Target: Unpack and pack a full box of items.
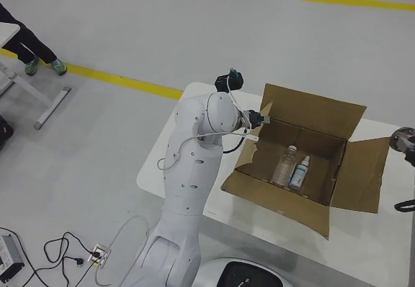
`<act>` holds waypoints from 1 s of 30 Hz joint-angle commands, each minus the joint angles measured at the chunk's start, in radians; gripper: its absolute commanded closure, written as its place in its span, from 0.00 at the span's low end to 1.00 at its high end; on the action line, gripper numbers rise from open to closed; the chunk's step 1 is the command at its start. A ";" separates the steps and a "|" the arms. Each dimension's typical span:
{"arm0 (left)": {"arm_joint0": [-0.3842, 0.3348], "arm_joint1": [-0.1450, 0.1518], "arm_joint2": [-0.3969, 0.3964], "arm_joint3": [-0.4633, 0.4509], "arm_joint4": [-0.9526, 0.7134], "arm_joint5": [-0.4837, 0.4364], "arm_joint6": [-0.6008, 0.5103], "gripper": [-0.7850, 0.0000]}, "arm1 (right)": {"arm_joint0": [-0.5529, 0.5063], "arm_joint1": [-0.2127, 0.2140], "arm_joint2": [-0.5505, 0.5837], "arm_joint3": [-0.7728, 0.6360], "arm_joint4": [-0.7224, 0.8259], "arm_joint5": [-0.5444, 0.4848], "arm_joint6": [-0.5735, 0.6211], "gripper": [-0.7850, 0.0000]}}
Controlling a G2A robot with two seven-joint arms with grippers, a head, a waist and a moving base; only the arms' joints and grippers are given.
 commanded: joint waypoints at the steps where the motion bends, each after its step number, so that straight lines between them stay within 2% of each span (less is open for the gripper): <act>1: 0.000 0.000 0.000 0.000 0.000 0.000 0.000 0.00 | 0.044 -0.011 -0.113 0.042 0.002 0.026 -0.029 1.00; 8: 0.000 0.000 0.000 0.000 0.000 0.000 0.000 0.00 | 0.136 -0.068 -0.413 0.261 0.026 0.179 -0.174 1.00; 15: 0.000 0.000 0.000 0.000 0.000 0.000 0.000 0.00 | 0.206 -0.140 -0.624 0.496 0.067 0.314 -0.302 1.00; 18: 0.000 0.000 0.000 0.000 0.000 0.000 0.000 0.00 | 0.224 -0.163 -0.658 0.553 0.108 0.351 -0.333 1.00; 30: 0.000 0.000 0.000 0.000 0.000 0.000 0.000 0.00 | 0.224 -0.163 -0.658 0.553 0.108 0.351 -0.333 1.00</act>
